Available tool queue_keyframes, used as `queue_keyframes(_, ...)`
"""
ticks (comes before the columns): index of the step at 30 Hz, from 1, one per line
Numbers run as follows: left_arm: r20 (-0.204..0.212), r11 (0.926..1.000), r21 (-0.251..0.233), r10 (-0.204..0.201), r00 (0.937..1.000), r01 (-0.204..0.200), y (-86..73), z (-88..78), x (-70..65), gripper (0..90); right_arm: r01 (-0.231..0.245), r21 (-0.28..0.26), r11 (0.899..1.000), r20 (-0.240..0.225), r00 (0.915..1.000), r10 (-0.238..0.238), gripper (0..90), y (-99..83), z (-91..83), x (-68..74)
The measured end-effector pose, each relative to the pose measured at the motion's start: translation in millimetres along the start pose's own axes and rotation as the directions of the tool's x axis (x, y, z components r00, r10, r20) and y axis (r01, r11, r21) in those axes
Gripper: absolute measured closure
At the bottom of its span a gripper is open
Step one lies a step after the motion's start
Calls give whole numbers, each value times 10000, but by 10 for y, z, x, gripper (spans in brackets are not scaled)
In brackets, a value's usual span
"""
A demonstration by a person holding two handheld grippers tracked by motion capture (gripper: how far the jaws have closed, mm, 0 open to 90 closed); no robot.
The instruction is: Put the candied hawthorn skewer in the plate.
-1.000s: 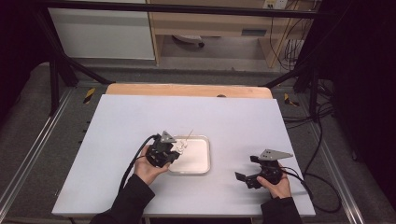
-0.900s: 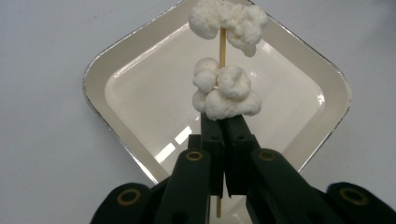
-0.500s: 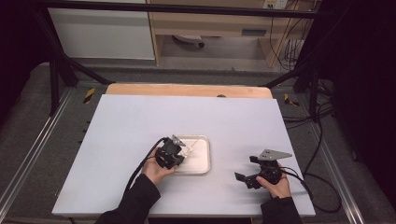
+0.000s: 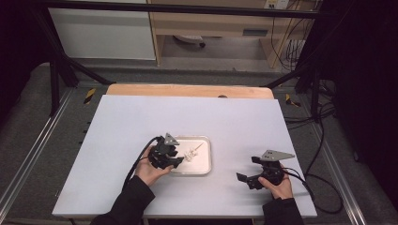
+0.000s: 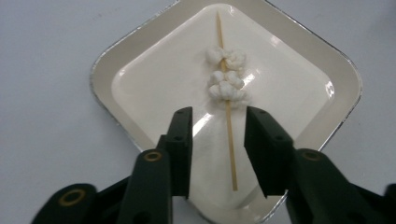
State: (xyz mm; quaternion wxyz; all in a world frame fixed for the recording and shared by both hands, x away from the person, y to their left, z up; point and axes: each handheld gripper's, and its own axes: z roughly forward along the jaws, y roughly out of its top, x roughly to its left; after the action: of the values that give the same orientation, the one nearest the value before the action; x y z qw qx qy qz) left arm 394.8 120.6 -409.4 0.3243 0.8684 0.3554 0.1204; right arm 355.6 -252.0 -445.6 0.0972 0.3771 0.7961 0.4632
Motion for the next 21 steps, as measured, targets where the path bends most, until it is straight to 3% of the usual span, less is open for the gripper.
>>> queue_keyframes(5, 91, 9991, -426, -85, 9999, 89, -118, -171, 107, 399, -40, 21, 10000, 58, 10000, 40, 6, 3, -11, -1)
queue_keyframes(8, 141, 9948, -986, -235, 9996, 247, -247, -284, 187, 314, -29, 17, 10000, 70, 10000, 29, 6, 3, -12, -2)
queue_keyframes(16, 40, 9850, -1682, -395, 9992, 396, -643, -496, 377, 204, -70, 55, 10000, 125, 9999, 70, 6, -1, -15, -2)
queue_keyframes(21, -117, 9844, -1643, -661, 9977, 633, -907, -553, 485, 162, -65, 97, 9999, 131, 9999, 63, 6, -8, -7, 0)
